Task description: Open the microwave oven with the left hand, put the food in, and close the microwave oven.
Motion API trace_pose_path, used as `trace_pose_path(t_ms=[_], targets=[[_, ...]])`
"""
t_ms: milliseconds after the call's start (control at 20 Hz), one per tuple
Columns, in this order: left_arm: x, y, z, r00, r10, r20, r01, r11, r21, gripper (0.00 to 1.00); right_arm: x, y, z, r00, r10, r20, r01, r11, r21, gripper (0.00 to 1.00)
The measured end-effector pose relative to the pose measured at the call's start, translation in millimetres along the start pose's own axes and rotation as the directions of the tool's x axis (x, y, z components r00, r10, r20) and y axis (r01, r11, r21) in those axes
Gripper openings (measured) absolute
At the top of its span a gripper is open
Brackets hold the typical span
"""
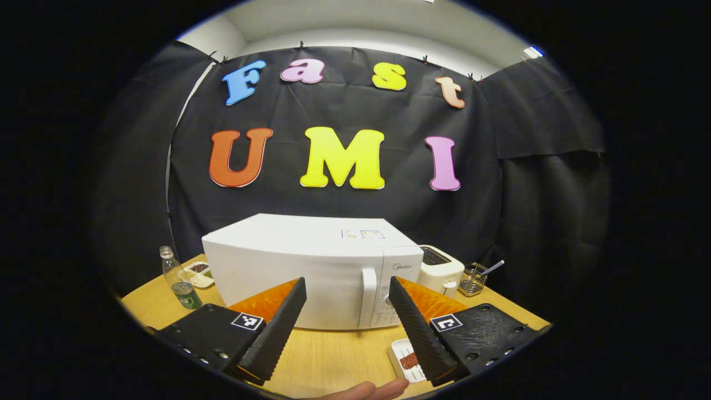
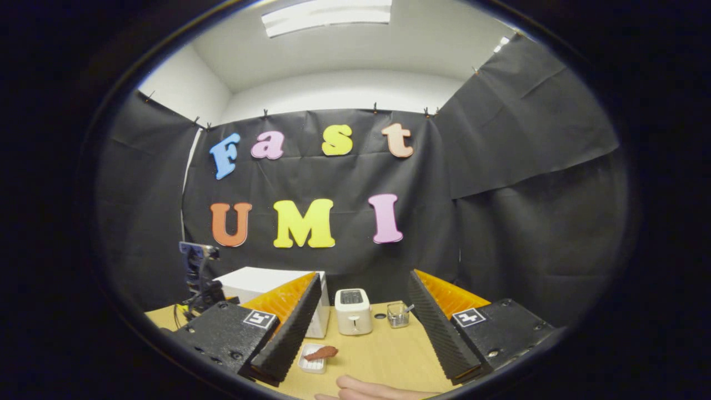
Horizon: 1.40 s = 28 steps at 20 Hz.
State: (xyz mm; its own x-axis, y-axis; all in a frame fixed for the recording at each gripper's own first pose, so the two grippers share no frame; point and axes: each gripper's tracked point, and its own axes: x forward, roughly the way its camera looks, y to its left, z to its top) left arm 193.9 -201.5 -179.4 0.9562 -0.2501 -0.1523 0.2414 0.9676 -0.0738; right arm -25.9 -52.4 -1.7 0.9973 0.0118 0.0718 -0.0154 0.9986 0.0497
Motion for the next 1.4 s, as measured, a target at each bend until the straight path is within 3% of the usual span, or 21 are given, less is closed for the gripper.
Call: trace_pose_path(t_ms=[100, 150, 200, 250, 400, 450, 650, 700, 850, 900, 950, 1000, 1100, 1350, 1400], targets=[[26, -6, -24, 0.999, 0.002, -0.033, -0.001, 1.0, 0.015, 0.93, 4, -9, -5, 1.0, 0.006, -0.007, -0.006, 1.0, 0.014, 1.0], [39, -7, -34, 0.999, 0.008, -0.043, -0.007, 1.0, 0.027, 0.93, 6, -12, -3, 1.0, 0.014, 0.01, -0.014, 1.0, 0.015, 0.9], [50, -5, -47, 0.998, 0.022, -0.059, -0.02, 0.999, 0.04, 0.94, 8, -17, -2, 1.0, 0.008, 0.024, -0.008, 1.0, 0.013, 1.0], [60, -8, -58, 0.997, 0.024, -0.071, -0.021, 0.999, 0.042, 0.93, 10, -24, -5, 1.0, 0.001, 0.032, -0.001, 1.0, 0.011, 0.89], [83, -27, -78, 0.996, -0.01, -0.088, 0.008, 1.0, -0.016, 0.94, 13, -28, -11, 0.998, 0.023, 0.053, -0.024, 1.0, 0.016, 0.9], [90, -32, -81, 0.996, -0.017, -0.082, 0.015, 0.999, -0.034, 0.94, 14, -27, -11, 0.997, 0.04, 0.063, -0.041, 0.999, 0.021, 1.0], [114, -35, -91, 0.997, 0.014, -0.075, -0.015, 1.0, -0.022, 0.93, 18, -36, -12, 0.991, 0.068, 0.119, -0.069, 0.998, 0.01, 1.0], [121, -40, -91, 0.998, 0.003, -0.066, -0.004, 1.0, -0.015, 0.7, 19, -39, -10, 0.989, 0.063, 0.135, -0.063, 0.998, -0.003, 1.0], [126, -29, -93, 0.995, 0.06, -0.078, -0.06, 0.998, 0.005, 0.3, 18, -40, -11, 0.984, 0.067, 0.163, -0.062, 0.997, -0.037, 1.0], [125, -28, -93, 0.994, 0.075, -0.08, -0.075, 0.997, -0.002, 0.28, 18, -39, -13, 0.984, 0.072, 0.161, -0.067, 0.997, -0.037, 1.0], [125, -28, -94, 0.993, 0.084, -0.082, -0.085, 0.996, -0.006, 0.39, 17, -39, -15, 0.985, 0.077, 0.156, -0.072, 0.997, -0.034, 1.0], [124, -28, -98, 0.99, 0.093, -0.102, -0.095, 0.995, -0.009, 0.2, 16, -38, -17, 0.986, 0.08, 0.148, -0.076, 0.997, -0.031, 1.0], [123, -29, -101, 0.989, 0.093, -0.115, -0.097, 0.995, -0.023, 0.15, 12, -43, -20, 0.988, 0.072, 0.134, -0.067, 0.997, -0.039, 1.0], [121, -31, -101, 0.994, 0.025, -0.106, -0.026, 1.0, -0.016, 0.15, -2, -51, -11, 0.986, 0.054, 0.16, -0.045, 0.997, -0.057, 1.0], [119, -31, -103, 0.994, 0.022, -0.111, -0.024, 1.0, -0.019, 0.15, -4, -51, -10, 0.985, 0.053, 0.164, -0.044, 0.997, -0.06, 0.89]])
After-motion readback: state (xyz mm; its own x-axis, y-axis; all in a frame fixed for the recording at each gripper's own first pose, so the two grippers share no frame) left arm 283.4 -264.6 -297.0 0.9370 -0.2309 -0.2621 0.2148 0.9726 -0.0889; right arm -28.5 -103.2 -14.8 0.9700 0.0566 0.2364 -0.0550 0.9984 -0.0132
